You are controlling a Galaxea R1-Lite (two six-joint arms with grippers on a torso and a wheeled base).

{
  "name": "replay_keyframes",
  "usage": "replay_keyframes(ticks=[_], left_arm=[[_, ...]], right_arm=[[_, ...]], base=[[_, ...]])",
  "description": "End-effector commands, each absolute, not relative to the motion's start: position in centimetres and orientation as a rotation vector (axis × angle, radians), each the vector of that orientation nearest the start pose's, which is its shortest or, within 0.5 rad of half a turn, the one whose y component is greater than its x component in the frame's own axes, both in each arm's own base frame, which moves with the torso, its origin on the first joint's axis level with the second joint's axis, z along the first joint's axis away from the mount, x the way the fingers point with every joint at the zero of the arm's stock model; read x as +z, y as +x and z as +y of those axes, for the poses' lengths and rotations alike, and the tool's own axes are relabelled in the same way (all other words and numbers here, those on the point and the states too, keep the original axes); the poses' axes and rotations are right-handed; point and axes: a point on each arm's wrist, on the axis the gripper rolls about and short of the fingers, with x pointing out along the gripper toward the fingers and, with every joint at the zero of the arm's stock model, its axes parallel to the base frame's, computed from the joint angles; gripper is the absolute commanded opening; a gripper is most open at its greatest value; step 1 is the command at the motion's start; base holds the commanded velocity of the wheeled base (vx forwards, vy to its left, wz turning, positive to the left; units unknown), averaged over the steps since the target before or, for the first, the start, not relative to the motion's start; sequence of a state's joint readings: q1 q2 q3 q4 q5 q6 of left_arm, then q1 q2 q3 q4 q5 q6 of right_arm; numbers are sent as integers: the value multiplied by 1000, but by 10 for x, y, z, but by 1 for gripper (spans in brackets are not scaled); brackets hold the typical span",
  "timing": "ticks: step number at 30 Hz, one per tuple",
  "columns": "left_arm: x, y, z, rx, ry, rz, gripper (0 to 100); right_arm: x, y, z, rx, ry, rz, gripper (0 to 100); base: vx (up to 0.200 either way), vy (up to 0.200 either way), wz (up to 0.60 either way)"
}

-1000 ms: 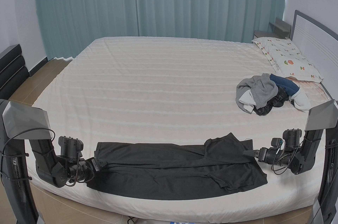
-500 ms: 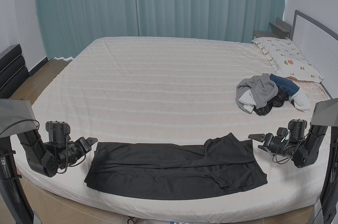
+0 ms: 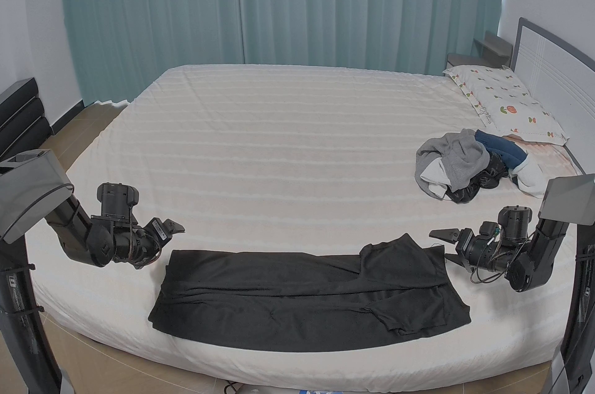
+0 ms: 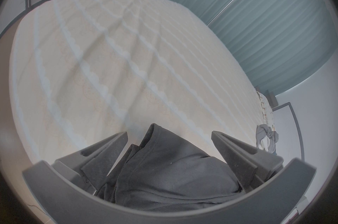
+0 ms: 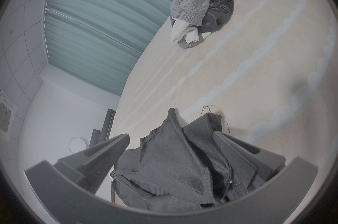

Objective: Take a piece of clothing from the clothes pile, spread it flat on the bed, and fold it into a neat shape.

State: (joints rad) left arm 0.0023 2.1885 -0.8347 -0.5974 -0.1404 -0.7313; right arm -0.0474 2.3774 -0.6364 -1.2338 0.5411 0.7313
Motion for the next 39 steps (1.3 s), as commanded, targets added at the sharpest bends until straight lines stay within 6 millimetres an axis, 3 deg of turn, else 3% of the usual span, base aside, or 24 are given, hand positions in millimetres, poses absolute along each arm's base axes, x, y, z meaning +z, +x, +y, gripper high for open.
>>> replay_keyframes(ticks=[1, 17, 18, 32, 39], left_arm=[[-6, 378, -5, 160, -753, 840, 100], [-14, 379, -9, 157, -749, 859, 100], [-13, 381, -9, 157, -750, 854, 0], [-18, 379, -4, 240, -726, 838, 0], [-16, 384, -3, 292, -825, 772, 0]], right_arm=[[-34, 351, -5, 280, 859, 666, 100], [-38, 350, -1, 283, 857, 675, 100], [-38, 350, -1, 283, 856, 674, 100], [-35, 352, -1, 288, 854, 662, 100], [-29, 353, 3, 302, 846, 648, 100]], base=[[0, 0, 0], [0, 0, 0], [0, 0, 0], [0, 0, 0], [0, 0, 0]])
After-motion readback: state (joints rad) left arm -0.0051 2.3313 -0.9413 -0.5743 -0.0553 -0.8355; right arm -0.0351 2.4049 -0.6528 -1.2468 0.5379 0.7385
